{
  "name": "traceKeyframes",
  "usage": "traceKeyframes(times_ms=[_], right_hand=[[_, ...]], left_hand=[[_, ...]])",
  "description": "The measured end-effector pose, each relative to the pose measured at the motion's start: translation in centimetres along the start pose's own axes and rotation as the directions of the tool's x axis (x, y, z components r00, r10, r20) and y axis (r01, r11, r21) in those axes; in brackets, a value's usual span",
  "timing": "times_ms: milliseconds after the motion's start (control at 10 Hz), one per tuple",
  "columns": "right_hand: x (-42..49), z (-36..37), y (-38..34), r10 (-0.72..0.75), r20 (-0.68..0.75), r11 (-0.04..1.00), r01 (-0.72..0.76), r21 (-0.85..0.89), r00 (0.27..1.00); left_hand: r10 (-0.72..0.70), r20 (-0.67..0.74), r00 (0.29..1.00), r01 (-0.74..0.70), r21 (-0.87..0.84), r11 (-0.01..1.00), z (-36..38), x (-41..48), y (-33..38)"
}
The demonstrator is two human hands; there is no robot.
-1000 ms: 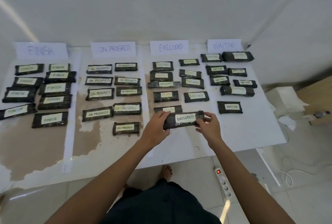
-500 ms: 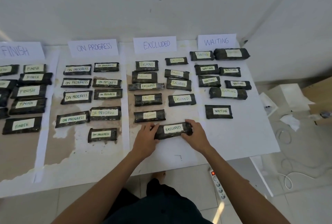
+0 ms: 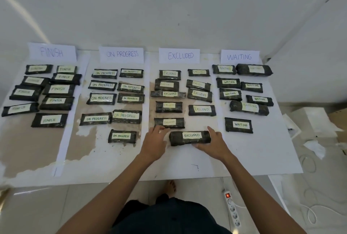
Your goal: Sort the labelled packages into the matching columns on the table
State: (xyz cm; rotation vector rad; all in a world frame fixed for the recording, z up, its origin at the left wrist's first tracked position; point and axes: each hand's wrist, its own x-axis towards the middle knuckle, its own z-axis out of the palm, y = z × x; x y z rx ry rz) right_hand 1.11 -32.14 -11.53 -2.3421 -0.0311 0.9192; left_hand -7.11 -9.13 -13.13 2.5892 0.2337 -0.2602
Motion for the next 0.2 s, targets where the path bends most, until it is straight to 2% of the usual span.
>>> traceKeyframes(times_ms=[200], right_hand=[[-2.9,1.1,-3.1,-0.049,-0.094,0.988,0.034,-0.151,0.994]], left_hand=[[-0.066,-0.029,0.997,0.066,-0.018,0.998,-4.3,-3.8,-2.6]])
